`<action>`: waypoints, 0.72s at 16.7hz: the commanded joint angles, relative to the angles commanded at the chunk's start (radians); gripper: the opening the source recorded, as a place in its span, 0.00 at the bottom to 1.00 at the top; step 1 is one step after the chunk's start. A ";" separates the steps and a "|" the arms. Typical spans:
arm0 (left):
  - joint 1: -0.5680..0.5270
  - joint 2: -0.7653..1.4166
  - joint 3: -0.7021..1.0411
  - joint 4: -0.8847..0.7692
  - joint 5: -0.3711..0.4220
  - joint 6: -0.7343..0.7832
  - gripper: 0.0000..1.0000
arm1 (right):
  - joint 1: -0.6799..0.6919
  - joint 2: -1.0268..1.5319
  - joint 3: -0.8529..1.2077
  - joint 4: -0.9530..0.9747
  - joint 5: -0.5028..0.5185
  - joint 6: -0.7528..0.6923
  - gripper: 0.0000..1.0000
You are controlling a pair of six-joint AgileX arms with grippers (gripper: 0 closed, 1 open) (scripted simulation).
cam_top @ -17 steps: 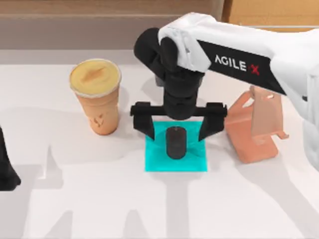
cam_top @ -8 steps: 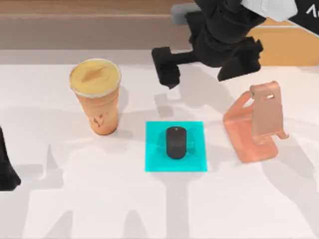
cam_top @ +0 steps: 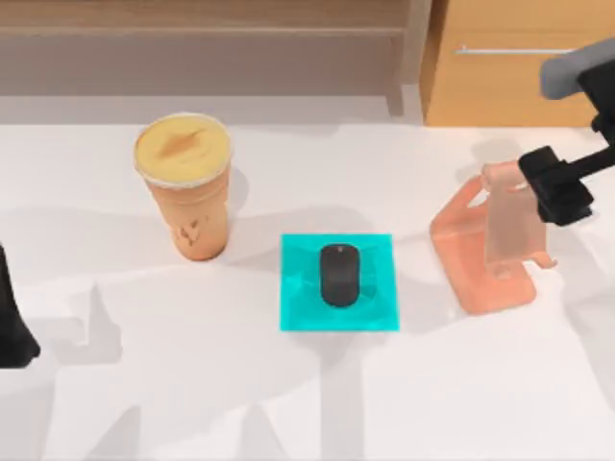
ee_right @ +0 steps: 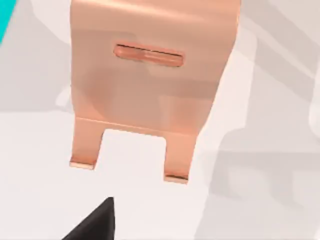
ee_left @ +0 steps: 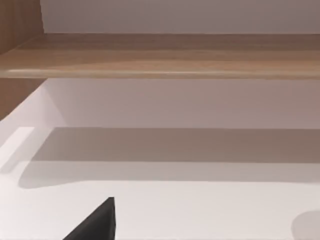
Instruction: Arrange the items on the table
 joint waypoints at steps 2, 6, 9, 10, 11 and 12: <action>0.000 0.000 0.000 0.000 0.000 0.000 1.00 | -0.119 -0.074 -0.168 0.021 -0.001 -0.105 1.00; 0.000 0.000 0.000 0.000 0.000 0.000 1.00 | -0.341 -0.196 -0.456 0.069 -0.009 -0.284 1.00; 0.000 0.000 0.000 0.000 0.000 0.000 1.00 | -0.453 -0.256 -0.578 0.099 -0.017 -0.372 1.00; 0.000 0.000 0.000 0.000 0.000 0.000 1.00 | -0.473 -0.267 -0.598 0.104 -0.019 -0.388 1.00; 0.000 0.000 0.000 0.000 0.000 0.000 1.00 | -0.482 -0.272 -0.608 0.107 -0.020 -0.396 1.00; 0.000 0.000 0.000 0.000 0.000 0.000 1.00 | -0.482 -0.272 -0.608 0.107 -0.020 -0.396 1.00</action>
